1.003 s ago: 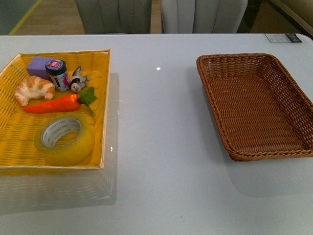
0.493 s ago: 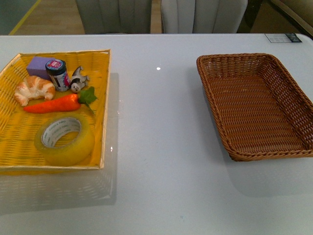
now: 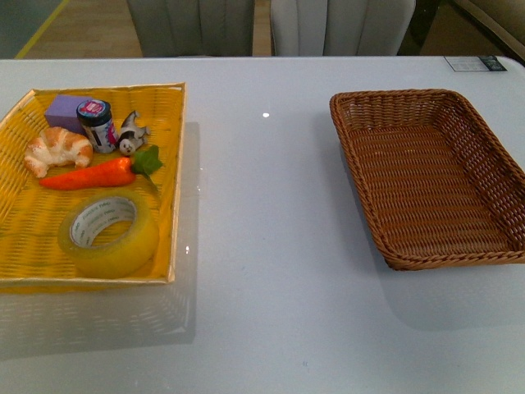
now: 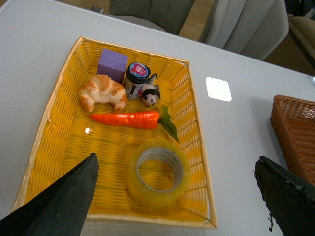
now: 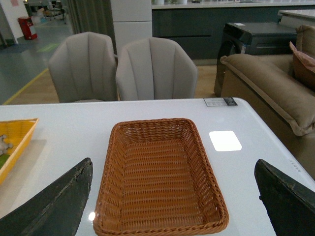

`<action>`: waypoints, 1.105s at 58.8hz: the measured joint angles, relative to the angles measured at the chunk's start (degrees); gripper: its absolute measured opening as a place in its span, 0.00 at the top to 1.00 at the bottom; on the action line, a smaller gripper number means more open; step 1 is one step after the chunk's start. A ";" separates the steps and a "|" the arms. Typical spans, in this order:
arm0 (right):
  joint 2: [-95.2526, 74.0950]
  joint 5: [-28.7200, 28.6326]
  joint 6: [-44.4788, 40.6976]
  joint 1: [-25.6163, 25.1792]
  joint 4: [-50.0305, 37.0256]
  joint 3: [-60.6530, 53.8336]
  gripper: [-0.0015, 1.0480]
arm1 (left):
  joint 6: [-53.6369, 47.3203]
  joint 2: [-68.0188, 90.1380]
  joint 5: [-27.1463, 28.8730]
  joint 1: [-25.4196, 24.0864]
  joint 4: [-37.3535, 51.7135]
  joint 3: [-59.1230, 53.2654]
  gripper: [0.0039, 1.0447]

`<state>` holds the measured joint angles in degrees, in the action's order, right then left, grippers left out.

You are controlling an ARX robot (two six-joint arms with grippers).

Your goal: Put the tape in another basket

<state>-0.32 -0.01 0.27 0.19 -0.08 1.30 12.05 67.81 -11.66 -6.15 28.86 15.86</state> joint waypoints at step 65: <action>0.00 0.00 0.00 0.00 0.00 0.02 0.09 | -7.63 60.87 -0.31 2.34 3.06 29.68 0.08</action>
<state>-0.32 -0.01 0.27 0.19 -0.08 1.32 4.43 128.68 -11.97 -3.81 31.92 45.54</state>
